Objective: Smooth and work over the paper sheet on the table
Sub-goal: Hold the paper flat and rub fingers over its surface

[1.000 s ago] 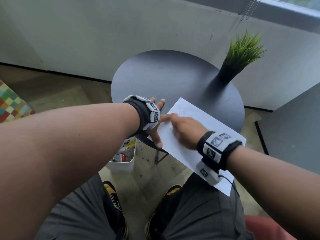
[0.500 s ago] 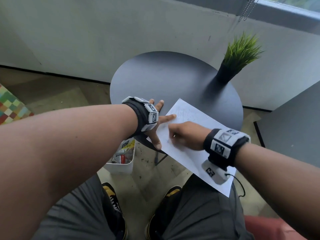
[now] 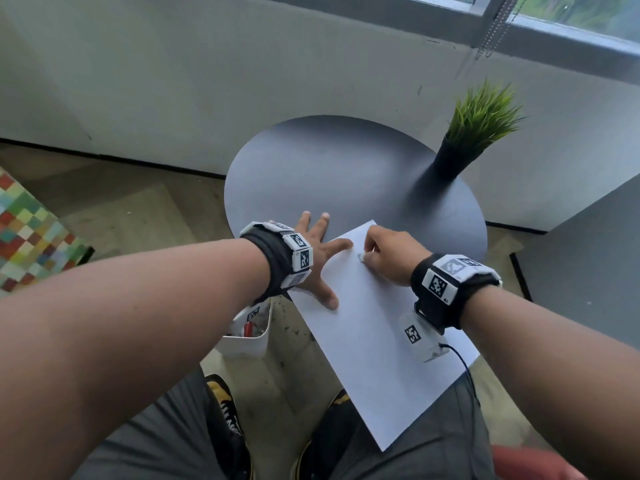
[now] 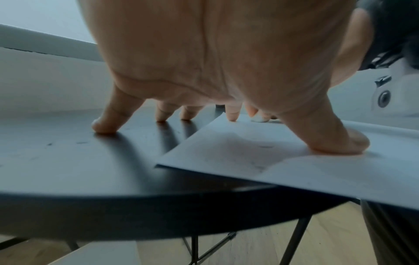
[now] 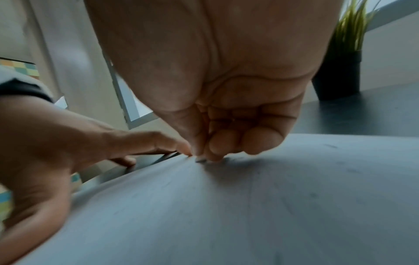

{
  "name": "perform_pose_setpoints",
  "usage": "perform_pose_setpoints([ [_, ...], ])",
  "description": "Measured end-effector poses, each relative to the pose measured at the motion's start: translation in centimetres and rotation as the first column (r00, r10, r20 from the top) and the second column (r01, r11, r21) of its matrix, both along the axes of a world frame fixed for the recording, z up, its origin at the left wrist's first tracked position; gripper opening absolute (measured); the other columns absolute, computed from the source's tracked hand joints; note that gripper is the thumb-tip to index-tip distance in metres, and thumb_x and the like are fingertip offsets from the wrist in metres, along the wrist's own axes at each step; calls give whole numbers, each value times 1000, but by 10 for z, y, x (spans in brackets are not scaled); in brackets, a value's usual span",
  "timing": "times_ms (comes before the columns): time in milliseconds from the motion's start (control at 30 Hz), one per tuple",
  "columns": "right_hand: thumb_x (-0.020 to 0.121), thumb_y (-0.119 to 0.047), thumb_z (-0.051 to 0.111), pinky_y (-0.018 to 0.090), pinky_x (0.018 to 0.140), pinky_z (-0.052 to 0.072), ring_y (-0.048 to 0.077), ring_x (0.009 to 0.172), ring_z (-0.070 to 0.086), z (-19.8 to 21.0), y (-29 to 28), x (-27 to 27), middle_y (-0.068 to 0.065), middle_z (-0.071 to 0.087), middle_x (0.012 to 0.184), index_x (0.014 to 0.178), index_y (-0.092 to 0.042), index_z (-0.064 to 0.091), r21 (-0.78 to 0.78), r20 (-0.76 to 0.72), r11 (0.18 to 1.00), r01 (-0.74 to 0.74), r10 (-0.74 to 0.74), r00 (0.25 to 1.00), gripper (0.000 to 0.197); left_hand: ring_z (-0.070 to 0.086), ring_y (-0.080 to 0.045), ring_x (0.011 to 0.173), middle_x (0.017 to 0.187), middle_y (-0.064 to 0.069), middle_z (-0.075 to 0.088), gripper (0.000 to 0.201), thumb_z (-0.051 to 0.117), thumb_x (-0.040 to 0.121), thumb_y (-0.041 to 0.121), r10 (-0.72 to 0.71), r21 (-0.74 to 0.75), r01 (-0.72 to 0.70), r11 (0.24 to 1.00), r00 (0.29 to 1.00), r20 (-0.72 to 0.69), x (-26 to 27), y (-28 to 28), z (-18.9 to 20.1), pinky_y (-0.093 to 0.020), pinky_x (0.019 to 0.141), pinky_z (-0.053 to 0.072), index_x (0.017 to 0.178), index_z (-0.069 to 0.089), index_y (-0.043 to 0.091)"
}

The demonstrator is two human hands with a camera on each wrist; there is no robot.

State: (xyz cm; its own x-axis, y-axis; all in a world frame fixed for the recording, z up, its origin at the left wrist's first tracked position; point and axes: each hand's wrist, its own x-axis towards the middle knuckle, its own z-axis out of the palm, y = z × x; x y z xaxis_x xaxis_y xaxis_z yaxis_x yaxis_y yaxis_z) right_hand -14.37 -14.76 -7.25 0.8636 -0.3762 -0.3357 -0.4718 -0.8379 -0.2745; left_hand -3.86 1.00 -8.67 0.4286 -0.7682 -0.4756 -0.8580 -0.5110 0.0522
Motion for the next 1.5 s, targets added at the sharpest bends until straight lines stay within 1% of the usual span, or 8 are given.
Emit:
perform_pose_setpoints([
  [233,91,-22,53,34,73,46,26,85,56,6,43,-10,5,63,92,101,-18,58,49,-39,915,-402,404,914,12,-20,-40,152,166,-3,-26,127,65,52,94,-1,7,1,1000,1000,-13,4,2,-4,-78,108,11,149,-9,61],
  [400,92,-29,52,33,71,45,30,89,59,3,7,5,7,61,94,99,-15,53,-60,57,998,36,-32,998,16,-19,-39,152,166,-1,-26,127,60,52,97,0,11,0,1000,1000,-4,5,2,-6,-77,109,11,149,-14,61],
  [600,89,-23,55,32,70,44,26,85,60,-2,49,-8,7,66,93,100,-19,60,65,-17,940,-335,337,942,13,-18,-37,153,166,0,-26,128,55,43,102,-11,-7,11,1000,1000,11,7,4,-9,-80,107,9,144,-15,65],
  [767,87,-24,52,30,71,43,29,96,61,-3,12,17,9,65,102,91,-17,58,-72,58,996,60,-56,997,9,-19,-37,153,166,1,-26,129,59,47,99,2,4,-2,1000,1000,1,6,2,-7,-79,108,12,145,-16,64],
  [933,82,-26,55,30,66,48,19,75,60,-12,44,10,0,66,85,97,-22,66,76,43,973,-218,215,976,19,-21,-33,153,164,5,-30,133,51,35,105,-3,13,3,1000,1000,-3,9,3,-10,-81,107,10,145,-12,63],
  [1100,85,-33,63,28,68,42,23,82,56,-3,6,22,3,61,88,82,-16,61,-62,51,998,23,-19,999,17,-20,-40,152,166,-2,-25,131,61,47,97,-9,6,9,1000,1000,-6,8,-1,-11,-75,113,15,148,-15,60],
  [1267,83,-24,60,32,71,46,20,77,58,-8,39,10,-1,62,83,103,-20,63,87,2,936,-341,343,939,20,-24,-36,151,165,2,-30,135,58,39,101,0,-6,0,1000,999,-35,11,1,-15,-77,113,11,145,-15,63],
  [1500,87,-30,60,28,66,39,21,85,56,-6,7,4,-1,62,92,89,-23,59,-23,58,999,29,-27,998,8,-22,-42,151,165,-3,-28,134,61,47,97,-4,26,4,1000,1000,-15,10,-3,-14,-72,116,11,150,-16,57],
])
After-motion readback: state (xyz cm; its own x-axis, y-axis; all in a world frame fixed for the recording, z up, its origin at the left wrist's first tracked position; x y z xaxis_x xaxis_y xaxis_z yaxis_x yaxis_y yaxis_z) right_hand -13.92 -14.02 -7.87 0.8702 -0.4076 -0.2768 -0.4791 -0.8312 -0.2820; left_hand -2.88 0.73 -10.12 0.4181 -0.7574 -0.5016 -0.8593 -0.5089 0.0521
